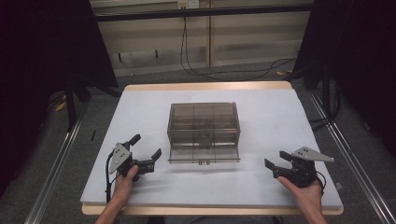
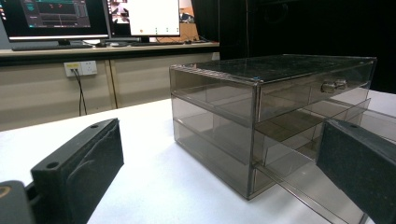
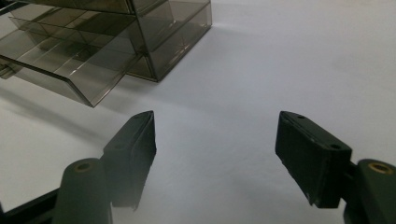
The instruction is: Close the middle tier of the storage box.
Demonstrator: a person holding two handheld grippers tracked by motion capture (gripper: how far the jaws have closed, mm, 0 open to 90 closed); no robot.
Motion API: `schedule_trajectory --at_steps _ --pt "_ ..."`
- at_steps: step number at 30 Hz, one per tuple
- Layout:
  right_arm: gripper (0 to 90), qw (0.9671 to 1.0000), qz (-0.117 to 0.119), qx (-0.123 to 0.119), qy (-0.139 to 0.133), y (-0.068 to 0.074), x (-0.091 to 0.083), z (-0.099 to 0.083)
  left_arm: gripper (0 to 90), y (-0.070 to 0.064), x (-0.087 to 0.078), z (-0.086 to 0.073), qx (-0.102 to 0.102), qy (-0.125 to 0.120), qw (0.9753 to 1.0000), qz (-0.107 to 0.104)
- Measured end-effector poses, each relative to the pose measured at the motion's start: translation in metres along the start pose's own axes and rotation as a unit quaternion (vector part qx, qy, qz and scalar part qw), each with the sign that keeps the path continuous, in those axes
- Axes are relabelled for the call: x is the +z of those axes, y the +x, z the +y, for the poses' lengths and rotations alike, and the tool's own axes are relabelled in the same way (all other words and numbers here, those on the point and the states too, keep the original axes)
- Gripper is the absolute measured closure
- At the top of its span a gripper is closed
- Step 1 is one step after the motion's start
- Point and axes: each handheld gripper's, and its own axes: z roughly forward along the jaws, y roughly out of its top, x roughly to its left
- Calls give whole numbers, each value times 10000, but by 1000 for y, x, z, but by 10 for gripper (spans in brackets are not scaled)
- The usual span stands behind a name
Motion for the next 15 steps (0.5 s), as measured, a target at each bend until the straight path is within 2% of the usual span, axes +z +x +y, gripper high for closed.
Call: schedule_trajectory --at_steps 3,7,14,15 --pt "326 10000 63 17 -16 1 0 0 9 0 0 0 -19 -20 10000 -8" --pt "434 9997 229 -13 -22 4 -1 -1 9 -1 0 0 -26 -33 10000 -5" --pt "611 9977 656 -168 23 13 -2 -1 9 0 0 0 -14 -24 10000 3" --pt "611 9977 656 -168 23 13 -2 -1 9 0 0 0 -14 -24 10000 3"
